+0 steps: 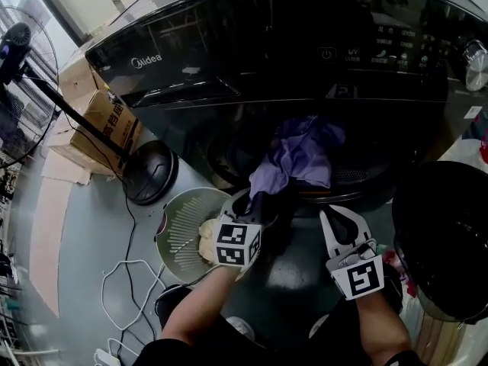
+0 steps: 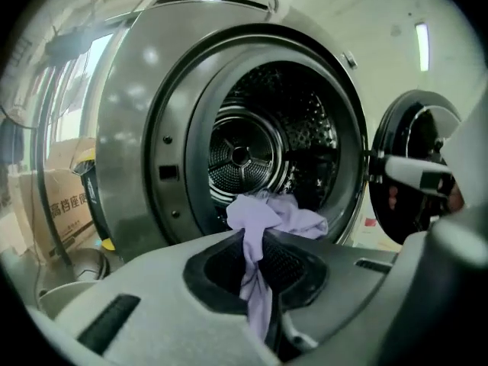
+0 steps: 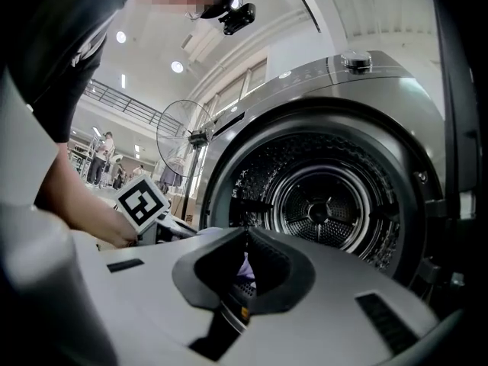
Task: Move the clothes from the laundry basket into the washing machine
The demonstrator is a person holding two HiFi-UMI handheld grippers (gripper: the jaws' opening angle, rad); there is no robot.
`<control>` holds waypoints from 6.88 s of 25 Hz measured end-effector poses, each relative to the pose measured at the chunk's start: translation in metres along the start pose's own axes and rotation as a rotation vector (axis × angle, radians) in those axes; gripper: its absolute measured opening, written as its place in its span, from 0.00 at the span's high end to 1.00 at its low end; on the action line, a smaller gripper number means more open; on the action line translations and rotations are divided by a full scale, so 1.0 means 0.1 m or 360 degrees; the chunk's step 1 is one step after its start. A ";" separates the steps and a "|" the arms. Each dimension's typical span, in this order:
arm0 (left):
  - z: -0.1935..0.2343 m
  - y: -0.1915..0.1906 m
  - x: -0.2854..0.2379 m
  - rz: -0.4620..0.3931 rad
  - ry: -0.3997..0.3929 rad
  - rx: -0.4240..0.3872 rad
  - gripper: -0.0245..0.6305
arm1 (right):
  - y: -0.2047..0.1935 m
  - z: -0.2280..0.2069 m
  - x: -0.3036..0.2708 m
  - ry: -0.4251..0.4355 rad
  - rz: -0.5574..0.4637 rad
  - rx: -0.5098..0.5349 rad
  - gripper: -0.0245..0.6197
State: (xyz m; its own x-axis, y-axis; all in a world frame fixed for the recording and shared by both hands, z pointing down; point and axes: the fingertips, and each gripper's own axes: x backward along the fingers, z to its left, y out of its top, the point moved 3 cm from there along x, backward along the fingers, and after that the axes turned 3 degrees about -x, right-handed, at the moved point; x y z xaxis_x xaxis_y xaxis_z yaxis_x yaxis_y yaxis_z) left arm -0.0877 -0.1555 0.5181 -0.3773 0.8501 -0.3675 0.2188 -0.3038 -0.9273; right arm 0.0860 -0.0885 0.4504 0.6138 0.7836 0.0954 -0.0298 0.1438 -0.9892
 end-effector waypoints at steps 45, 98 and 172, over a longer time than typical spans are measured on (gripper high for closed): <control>-0.73 0.78 -0.12 -0.0267 -0.0344 -0.0185 0.40 | 0.12 -0.19 0.23 -0.0093 -0.0002 -0.0349 0.94; 0.74 -4.25 0.15 0.1845 -0.0681 -0.0520 0.10 | -0.21 1.37 -0.74 0.0560 0.0185 -0.0279 0.90; -0.97 0.49 -0.75 -0.0074 -0.0265 -0.0220 0.75 | 0.05 -0.79 0.55 -0.0614 0.0043 -0.0105 0.92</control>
State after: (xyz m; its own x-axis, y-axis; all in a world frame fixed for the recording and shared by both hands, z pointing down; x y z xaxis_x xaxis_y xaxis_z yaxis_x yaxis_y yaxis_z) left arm 0.0387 -0.1926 0.5078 -0.5306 0.7756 -0.3419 0.3147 -0.1943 -0.9291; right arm 0.1818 -0.0930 0.4422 0.2713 0.9581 0.0918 0.0165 0.0907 -0.9957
